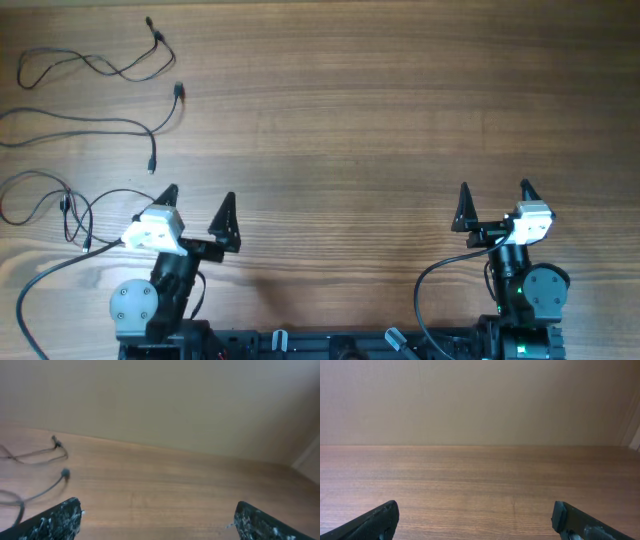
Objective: Untangle cables
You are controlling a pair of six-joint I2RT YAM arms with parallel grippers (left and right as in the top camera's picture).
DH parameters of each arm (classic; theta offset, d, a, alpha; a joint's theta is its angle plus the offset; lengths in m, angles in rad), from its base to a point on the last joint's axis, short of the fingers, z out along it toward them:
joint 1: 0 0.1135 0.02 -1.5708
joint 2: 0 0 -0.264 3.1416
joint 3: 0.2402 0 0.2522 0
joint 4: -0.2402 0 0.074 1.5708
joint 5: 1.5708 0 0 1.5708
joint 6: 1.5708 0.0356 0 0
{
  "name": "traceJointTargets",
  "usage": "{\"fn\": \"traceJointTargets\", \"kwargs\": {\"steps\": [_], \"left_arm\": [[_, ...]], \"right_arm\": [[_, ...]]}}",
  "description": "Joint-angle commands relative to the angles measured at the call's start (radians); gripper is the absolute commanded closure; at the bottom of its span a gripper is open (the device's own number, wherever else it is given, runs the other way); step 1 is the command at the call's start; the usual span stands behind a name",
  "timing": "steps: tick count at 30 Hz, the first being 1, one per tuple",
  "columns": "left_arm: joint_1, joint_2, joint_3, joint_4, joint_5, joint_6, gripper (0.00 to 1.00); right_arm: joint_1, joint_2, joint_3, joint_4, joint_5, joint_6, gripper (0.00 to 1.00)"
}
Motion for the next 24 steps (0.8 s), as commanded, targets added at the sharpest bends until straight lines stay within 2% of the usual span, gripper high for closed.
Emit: {"fn": "traceJointTargets", "kwargs": {"steps": [1, 5, 13, 15, 18, 22, 24], "left_arm": [[0.031, -0.015, -0.06, 0.097, 0.021, 0.016, 0.0], [0.051, -0.069, -0.135, 0.191, -0.002, 0.016, 0.0], [0.051, -0.069, -0.259, 0.369, -0.029, 0.016, 0.0], [0.043, -0.069, -0.26, 0.37, -0.028, 0.043, 0.0], [0.025, -0.069, -0.26, 0.337, -0.041, 0.146, 0.0], [0.025, -0.069, -0.26, 0.151, -0.121, 0.138, 0.0], [0.025, -0.069, -0.26, 0.151, -0.142, 0.143, 0.0]], "right_arm": [[0.005, -0.008, -0.001, 0.002, 0.014, -0.012, 0.0], [0.005, -0.008, -0.001, 0.002, 0.013, -0.013, 0.0], [0.005, -0.008, -0.001, 0.002, 0.014, -0.012, 0.0], [0.005, -0.008, -0.001, 0.002, 0.014, -0.012, 0.0], [0.005, -0.008, -0.001, 0.002, 0.014, -0.012, 0.0], [0.005, -0.008, -0.001, 0.002, 0.013, -0.012, 0.0], [0.005, -0.008, -0.001, 0.002, 0.014, -0.012, 0.0]]}}
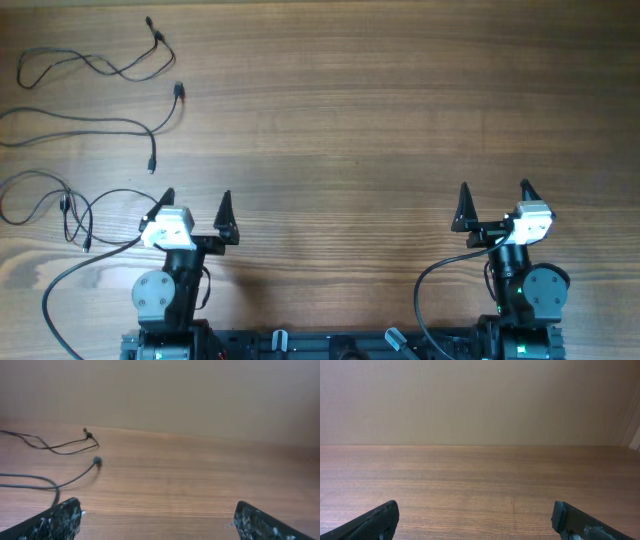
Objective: Untangle cables
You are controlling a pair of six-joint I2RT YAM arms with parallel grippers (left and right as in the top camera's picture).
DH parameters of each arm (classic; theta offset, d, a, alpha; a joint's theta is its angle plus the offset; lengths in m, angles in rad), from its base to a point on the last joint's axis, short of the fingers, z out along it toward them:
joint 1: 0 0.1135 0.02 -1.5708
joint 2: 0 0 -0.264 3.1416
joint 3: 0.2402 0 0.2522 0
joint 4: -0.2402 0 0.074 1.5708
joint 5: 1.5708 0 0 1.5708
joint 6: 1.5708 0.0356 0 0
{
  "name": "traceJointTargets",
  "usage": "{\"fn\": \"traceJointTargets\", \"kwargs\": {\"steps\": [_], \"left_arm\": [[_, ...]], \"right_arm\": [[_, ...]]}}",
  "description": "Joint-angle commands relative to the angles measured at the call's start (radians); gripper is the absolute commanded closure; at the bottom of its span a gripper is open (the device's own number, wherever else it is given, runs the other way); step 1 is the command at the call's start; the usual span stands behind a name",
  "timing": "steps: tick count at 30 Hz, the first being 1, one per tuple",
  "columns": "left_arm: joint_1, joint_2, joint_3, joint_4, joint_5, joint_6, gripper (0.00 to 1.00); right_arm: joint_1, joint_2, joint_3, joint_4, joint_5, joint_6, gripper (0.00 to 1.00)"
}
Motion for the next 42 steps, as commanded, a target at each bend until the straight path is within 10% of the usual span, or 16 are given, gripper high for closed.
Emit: {"fn": "traceJointTargets", "kwargs": {"steps": [1, 42], "left_arm": [[-0.003, -0.01, -0.004, -0.016, -0.066, 0.03, 0.0], [-0.003, -0.009, -0.004, -0.014, -0.111, 0.074, 0.0]], "right_arm": [[0.005, -0.008, -0.001, 0.002, 0.013, -0.013, 0.0], [0.005, -0.008, -0.001, 0.002, 0.014, -0.013, 0.0]]}}
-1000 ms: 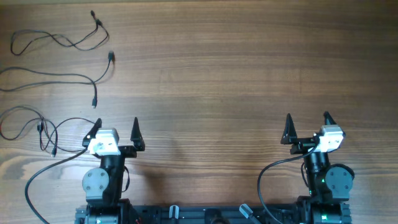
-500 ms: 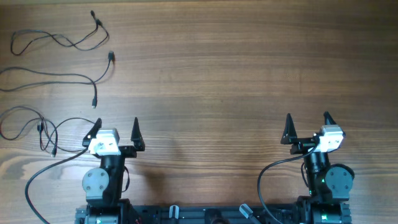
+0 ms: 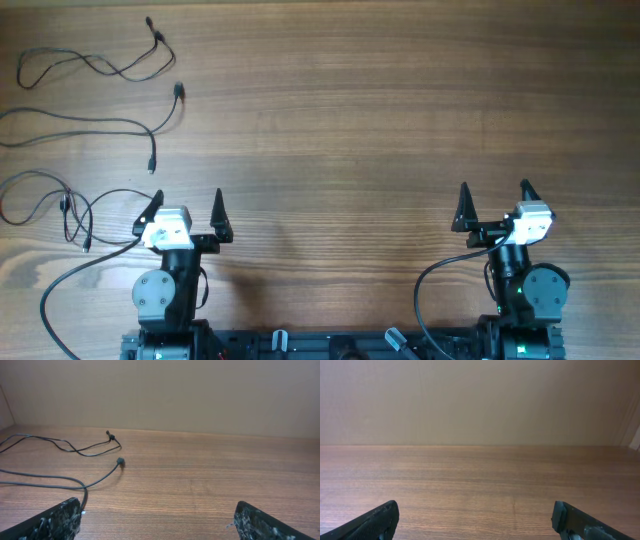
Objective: Untangle cables
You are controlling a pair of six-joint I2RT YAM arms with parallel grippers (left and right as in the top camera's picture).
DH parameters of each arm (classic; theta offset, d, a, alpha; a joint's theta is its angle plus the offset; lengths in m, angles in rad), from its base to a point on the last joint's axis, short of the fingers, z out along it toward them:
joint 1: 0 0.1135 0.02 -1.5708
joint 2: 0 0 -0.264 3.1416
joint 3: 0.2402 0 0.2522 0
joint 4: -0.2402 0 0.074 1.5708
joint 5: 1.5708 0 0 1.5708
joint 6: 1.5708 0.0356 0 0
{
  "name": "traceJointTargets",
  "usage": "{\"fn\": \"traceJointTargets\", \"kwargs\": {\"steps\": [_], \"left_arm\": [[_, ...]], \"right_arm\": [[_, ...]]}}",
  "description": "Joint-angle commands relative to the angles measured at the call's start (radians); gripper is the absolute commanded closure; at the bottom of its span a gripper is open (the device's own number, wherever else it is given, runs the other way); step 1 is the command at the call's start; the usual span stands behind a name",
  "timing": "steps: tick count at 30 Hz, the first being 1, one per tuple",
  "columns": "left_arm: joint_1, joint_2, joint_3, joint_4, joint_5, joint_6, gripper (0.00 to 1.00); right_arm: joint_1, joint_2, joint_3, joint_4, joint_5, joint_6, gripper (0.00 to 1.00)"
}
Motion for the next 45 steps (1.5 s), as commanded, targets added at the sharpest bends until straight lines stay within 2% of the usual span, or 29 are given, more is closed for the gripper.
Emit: {"fn": "traceJointTargets", "kwargs": {"steps": [1, 14, 21, 29, 45], "left_arm": [[-0.003, -0.009, -0.004, -0.005, -0.01, -0.01, 0.0], [-0.003, -0.009, -0.004, -0.005, -0.01, -0.01, 0.0], [-0.003, -0.009, -0.004, -0.005, -0.01, -0.01, 0.0], [-0.003, -0.008, -0.004, -0.005, -0.01, -0.01, 0.0], [-0.003, -0.008, -0.004, -0.005, -0.01, -0.01, 0.0]], "right_arm": [[0.005, -0.008, -0.001, 0.002, 0.014, -0.013, 0.0], [0.008, -0.01, -0.001, 0.002, 0.014, -0.013, 0.0], [0.047, -0.01, -0.001, 0.001, 0.036, -0.071, 0.0], [0.024, -0.01, -0.001, 0.0, 0.037, -0.011, 0.0], [0.019, -0.009, -0.001, 0.001, 0.035, -0.012, 0.0]]}}
